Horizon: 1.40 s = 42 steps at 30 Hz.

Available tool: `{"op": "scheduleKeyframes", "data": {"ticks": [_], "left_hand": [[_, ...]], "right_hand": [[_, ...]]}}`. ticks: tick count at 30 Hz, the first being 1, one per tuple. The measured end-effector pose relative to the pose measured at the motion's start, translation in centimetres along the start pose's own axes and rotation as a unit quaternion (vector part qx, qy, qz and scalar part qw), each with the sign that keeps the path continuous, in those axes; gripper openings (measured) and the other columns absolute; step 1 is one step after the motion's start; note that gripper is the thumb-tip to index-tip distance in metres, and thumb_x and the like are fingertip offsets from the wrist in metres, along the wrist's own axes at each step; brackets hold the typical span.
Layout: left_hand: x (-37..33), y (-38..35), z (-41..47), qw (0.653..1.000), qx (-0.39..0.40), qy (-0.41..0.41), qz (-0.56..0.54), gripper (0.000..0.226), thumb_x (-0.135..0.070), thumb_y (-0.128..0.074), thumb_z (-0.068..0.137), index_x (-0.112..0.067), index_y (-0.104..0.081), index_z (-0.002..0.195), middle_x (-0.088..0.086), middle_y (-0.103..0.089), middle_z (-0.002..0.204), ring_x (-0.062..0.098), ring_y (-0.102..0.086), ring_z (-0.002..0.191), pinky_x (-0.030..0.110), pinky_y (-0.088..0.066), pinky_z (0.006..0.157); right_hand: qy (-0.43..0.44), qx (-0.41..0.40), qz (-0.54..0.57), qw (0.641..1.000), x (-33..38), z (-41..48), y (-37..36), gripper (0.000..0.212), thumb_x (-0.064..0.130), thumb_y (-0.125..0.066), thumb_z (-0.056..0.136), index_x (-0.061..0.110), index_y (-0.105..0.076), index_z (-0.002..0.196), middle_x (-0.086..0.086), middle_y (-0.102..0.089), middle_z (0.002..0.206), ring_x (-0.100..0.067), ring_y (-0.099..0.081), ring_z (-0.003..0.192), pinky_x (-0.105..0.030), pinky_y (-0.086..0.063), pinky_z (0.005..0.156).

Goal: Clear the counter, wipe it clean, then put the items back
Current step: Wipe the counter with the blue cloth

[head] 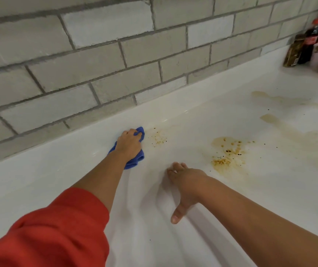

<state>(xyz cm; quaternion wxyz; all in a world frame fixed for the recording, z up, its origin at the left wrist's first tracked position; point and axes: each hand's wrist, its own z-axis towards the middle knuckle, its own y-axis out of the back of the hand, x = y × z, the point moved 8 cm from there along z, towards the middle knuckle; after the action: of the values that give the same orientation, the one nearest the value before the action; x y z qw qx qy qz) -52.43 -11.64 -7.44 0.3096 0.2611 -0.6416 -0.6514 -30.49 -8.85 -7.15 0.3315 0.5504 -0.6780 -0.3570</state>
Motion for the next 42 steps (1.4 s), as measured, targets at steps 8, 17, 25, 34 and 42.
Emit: {"op": "scheduleKeyframes", "data": {"ticks": [8,17,25,34,42], "left_hand": [[2.3,0.3,-2.7,0.984,-0.064,0.042,-0.161,0.038,-0.027,-0.032,0.1,-0.018,-0.048,0.133,0.006,-0.049,0.133,0.027,-0.045,0.117,0.038,-0.035,0.099],[0.5,-1.7,-7.2,0.993,-0.013,-0.008,-0.119,0.053,-0.039,-0.027,0.098,-0.017,-0.028,0.146,0.006,-0.02,0.156,0.025,-0.015,0.144,0.041,-0.013,0.118],[-3.8,-1.5,-19.7,0.994,0.043,0.014,-0.098,0.055,-0.041,-0.014,0.098,-0.024,-0.013,0.149,-0.001,-0.001,0.159,0.018,0.0,0.146,0.039,-0.003,0.119],[-15.0,-0.6,-32.3,0.995,0.018,-0.069,-0.066,0.052,-0.048,-0.033,0.087,-0.028,-0.054,0.13,-0.002,-0.052,0.138,0.017,-0.051,0.126,0.04,-0.041,0.105],[-4.3,0.2,-23.0,0.989,0.042,0.139,-0.039,0.067,-0.051,-0.008,0.091,-0.019,-0.015,0.15,0.009,-0.012,0.157,0.025,-0.014,0.143,0.046,-0.007,0.116]], "right_hand": [[-0.003,-0.002,0.017,1.0,0.0,0.1,0.1,0.125,0.057,-0.074,0.067,0.009,0.007,0.15,-0.005,0.006,0.158,-0.027,0.001,0.147,-0.044,-0.03,0.113],[-0.018,-0.018,0.011,1.0,-0.2,0.3,0.4,0.124,0.059,-0.078,0.06,0.008,-0.009,0.15,-0.007,-0.013,0.155,-0.026,-0.025,0.14,-0.041,-0.035,0.11],[-0.012,-0.093,0.08,0.992,0.3,-2.2,-0.1,0.105,0.047,-0.077,0.07,0.006,-0.018,0.147,-0.01,-0.021,0.151,-0.025,-0.028,0.138,-0.04,-0.037,0.107],[-0.064,-0.199,0.105,0.972,-4.4,-7.8,-0.4,0.028,0.008,-0.05,0.089,0.015,-0.065,0.112,-0.005,-0.061,0.12,-0.023,-0.059,0.107,-0.032,-0.051,0.089],[-0.178,-0.092,0.076,0.977,-12.5,-13.3,-4.2,0.052,0.037,-0.072,0.077,0.009,-0.059,0.119,-0.005,-0.059,0.119,-0.023,-0.058,0.109,-0.027,-0.042,0.073]]}}
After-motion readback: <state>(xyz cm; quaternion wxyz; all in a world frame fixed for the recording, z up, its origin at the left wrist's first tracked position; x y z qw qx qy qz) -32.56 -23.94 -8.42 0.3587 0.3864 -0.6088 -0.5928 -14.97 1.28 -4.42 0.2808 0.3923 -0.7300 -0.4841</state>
